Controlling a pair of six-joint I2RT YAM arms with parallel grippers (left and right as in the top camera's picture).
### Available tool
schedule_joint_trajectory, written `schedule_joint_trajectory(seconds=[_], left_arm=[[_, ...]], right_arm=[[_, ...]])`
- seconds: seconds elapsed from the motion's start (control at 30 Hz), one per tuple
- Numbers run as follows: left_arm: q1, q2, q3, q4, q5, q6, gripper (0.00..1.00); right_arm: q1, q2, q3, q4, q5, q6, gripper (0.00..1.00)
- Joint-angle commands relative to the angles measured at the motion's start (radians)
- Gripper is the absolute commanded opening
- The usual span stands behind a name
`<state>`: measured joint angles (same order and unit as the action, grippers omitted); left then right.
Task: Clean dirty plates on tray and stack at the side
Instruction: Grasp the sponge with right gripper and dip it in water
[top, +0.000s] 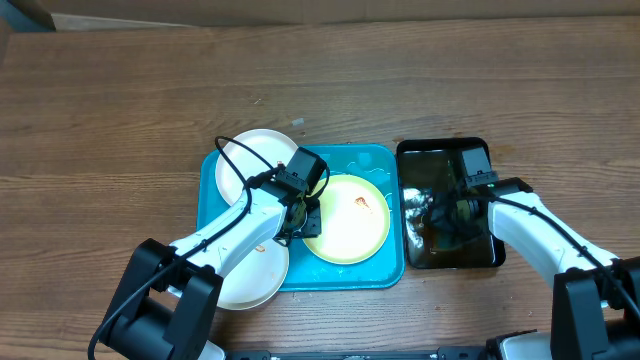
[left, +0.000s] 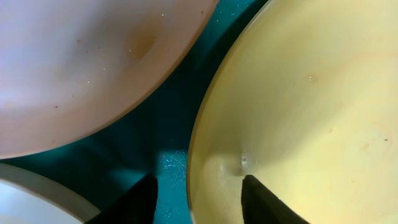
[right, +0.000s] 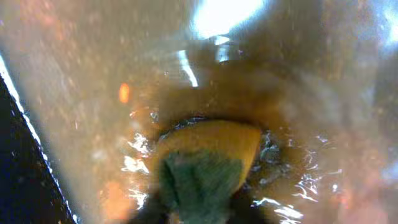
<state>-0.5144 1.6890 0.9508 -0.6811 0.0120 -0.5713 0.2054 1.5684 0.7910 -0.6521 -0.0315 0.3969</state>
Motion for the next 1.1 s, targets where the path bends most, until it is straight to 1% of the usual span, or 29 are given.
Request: schedule_joint_trajectory(seconds=[0.0, 0.07, 0.17, 0.2, 0.27, 0.33, 0.37, 0.4, 0.43, 0.47, 0.5, 0.53, 0.57, 0.6, 0.63, 0.7, 0.73, 0.77, 0.83, 0.9, 0.97, 1.07], left_arm=[[0.005, 0.006, -0.006, 0.002, 0.001, -0.003, 0.48], [0.005, 0.006, -0.006, 0.002, 0.001, -0.001, 0.48], [0.005, 0.006, -0.006, 0.002, 0.001, -0.001, 0.48], [0.005, 0.006, -0.006, 0.002, 0.001, -0.001, 0.48], [0.005, 0.006, -0.006, 0.002, 0.003, -0.001, 0.48], [0.005, 0.006, -0.006, 0.002, 0.007, -0.001, 0.48], [0.005, 0.006, -0.006, 0.002, 0.007, -0.001, 0.48], [0.005, 0.006, -0.006, 0.002, 0.007, -0.001, 0.48], [0.005, 0.006, -0.006, 0.002, 0.007, -0.001, 0.48], [0.005, 0.006, -0.006, 0.002, 0.006, -0.001, 0.48], [0.005, 0.006, -0.006, 0.002, 0.006, -0.001, 0.49], [0.005, 0.006, -0.006, 0.002, 0.006, -0.001, 0.48], [0.005, 0.006, -0.006, 0.002, 0.006, -0.001, 0.49], [0.005, 0.006, -0.006, 0.002, 0.006, -0.001, 0.48], [0.005, 0.006, -0.006, 0.002, 0.006, -0.001, 0.49], [0.005, 0.006, -0.006, 0.002, 0.006, -0.001, 0.49], [0.005, 0.006, -0.006, 0.003, 0.007, -0.001, 0.49], [0.005, 0.006, -0.006, 0.003, 0.006, -0.001, 0.49], [0.005, 0.006, -0.006, 0.002, 0.006, -0.001, 0.49], [0.005, 0.006, -0.006, 0.002, 0.006, 0.0, 0.49], [0.005, 0.006, -0.006, 0.002, 0.006, 0.003, 0.48], [0.005, 0.006, -0.006, 0.002, 0.007, 0.003, 0.48]], right_arm=[[0.0, -0.003, 0.022, -0.02, -0.015, 0.0, 0.75], [0.0, -0.003, 0.06, -0.102, -0.014, 0.0, 0.77], [0.0, -0.003, 0.101, -0.216, -0.014, 0.0, 0.75], [0.001, -0.003, 0.101, -0.229, -0.015, 0.001, 0.72], [0.003, -0.003, 0.097, -0.248, -0.015, 0.0, 0.6], [0.003, -0.003, 0.089, -0.26, -0.015, 0.001, 0.43], [0.003, -0.003, 0.081, -0.262, -0.015, 0.001, 0.38], [0.003, -0.003, 0.074, -0.262, -0.015, 0.001, 0.38], [0.003, -0.003, 0.067, -0.257, -0.015, 0.001, 0.42], [0.003, -0.003, 0.059, -0.251, -0.016, 0.001, 0.49], [0.003, -0.003, 0.049, -0.244, -0.016, 0.001, 0.54], [0.003, -0.003, 0.043, -0.241, -0.016, 0.001, 0.54], [0.003, -0.003, 0.035, -0.239, -0.016, 0.001, 0.45], [0.003, -0.003, 0.03, -0.239, -0.018, 0.001, 0.14], [0.003, -0.003, 0.027, -0.241, -0.025, 0.001, 0.04], [0.003, -0.003, 0.027, -0.243, -0.064, 0.0, 0.04], [0.003, -0.003, 0.029, -0.243, -0.078, -0.002, 0.28], [0.003, -0.003, 0.034, -0.246, -0.094, -0.016, 0.41], [0.0, -0.003, 0.059, -0.268, -0.1, -0.071, 0.48], [-0.007, -0.003, 0.1, -0.29, -0.09, -0.112, 0.52], [-0.013, -0.003, 0.131, -0.287, -0.085, -0.111, 0.52], [-0.013, -0.003, 0.137, -0.222, -0.068, -0.109, 0.52]])
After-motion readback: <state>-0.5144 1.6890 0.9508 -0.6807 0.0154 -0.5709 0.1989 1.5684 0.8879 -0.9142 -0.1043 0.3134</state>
